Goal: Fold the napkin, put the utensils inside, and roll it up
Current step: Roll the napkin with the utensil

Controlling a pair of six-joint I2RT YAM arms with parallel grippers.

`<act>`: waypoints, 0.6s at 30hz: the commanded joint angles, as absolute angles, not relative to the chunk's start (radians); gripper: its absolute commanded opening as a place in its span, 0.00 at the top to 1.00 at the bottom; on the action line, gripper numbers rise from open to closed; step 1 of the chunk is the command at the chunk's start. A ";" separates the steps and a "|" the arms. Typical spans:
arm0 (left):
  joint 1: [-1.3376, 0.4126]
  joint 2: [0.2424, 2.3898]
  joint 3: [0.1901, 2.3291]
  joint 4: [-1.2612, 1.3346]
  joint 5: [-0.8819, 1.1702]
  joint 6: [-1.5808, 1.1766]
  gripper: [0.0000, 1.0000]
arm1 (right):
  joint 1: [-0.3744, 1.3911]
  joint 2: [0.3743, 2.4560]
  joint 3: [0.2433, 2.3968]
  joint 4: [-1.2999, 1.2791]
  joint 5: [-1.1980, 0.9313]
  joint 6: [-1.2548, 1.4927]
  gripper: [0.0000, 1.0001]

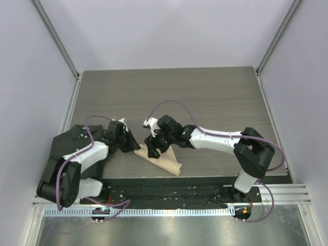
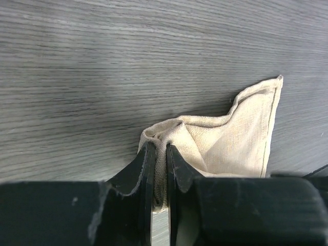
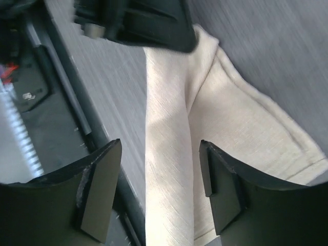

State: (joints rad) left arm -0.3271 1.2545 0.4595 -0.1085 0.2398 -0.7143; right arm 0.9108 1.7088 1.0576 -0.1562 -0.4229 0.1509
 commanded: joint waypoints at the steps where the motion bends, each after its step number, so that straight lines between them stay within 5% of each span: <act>1: -0.324 1.305 0.517 -0.233 0.256 -0.686 0.94 | 1.083 1.660 1.072 -0.172 0.067 0.005 0.29; 5: -0.324 1.315 0.532 -0.244 0.275 -0.693 0.95 | 1.212 1.698 1.072 -0.129 0.253 -0.061 0.28; 13: -0.324 1.309 0.548 -0.255 0.276 -0.695 0.94 | 1.256 1.782 1.092 -0.106 0.296 -0.104 0.28; 18: -0.324 1.312 0.549 -0.258 0.276 -0.695 0.94 | 1.256 1.830 1.094 -0.113 0.287 -0.118 0.45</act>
